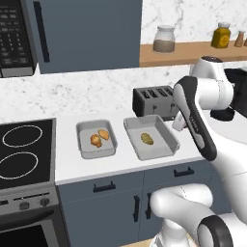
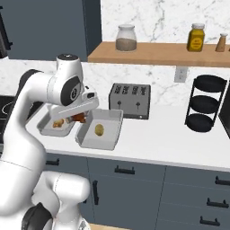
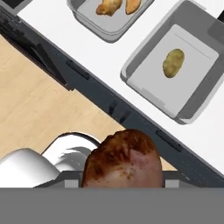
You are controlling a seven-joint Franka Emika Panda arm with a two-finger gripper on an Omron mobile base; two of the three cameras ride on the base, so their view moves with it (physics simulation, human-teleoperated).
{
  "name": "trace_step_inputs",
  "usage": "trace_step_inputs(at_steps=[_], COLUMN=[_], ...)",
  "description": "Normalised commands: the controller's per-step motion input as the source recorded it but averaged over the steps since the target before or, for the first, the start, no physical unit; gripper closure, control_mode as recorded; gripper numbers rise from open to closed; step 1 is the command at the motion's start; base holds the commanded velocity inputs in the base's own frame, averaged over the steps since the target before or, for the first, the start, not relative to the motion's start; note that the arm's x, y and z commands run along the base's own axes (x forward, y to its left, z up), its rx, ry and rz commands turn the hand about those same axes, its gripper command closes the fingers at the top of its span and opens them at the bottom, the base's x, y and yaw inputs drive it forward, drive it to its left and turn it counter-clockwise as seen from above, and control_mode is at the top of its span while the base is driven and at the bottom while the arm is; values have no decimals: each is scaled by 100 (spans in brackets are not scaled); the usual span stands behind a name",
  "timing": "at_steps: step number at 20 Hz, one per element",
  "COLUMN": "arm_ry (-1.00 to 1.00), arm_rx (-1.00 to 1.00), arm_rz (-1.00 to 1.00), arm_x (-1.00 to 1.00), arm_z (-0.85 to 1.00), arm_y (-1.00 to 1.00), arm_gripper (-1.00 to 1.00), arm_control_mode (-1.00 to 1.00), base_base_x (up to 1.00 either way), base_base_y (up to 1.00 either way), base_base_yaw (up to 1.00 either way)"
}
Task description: Place one potato and one chicken drumstick in each tupperware on the nearby counter, to pack two identical lunches.
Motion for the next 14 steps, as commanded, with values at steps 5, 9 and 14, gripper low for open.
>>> trace_step_inputs(at_steps=[5,9,14], arm_ry=[9,11,0], arm_rx=[0,0,-5], arm_rz=[-5,-11,-9], arm_x=[80,100,87], arm_z=[-21,-25,-50], arm_y=[-4,-6,0], arm_gripper=[100,100,100], arm_control_mode=[-100,-100,-100], base_base_x=[0,0,0], base_base_y=[0,0,0], base_base_yaw=[0,0,0])
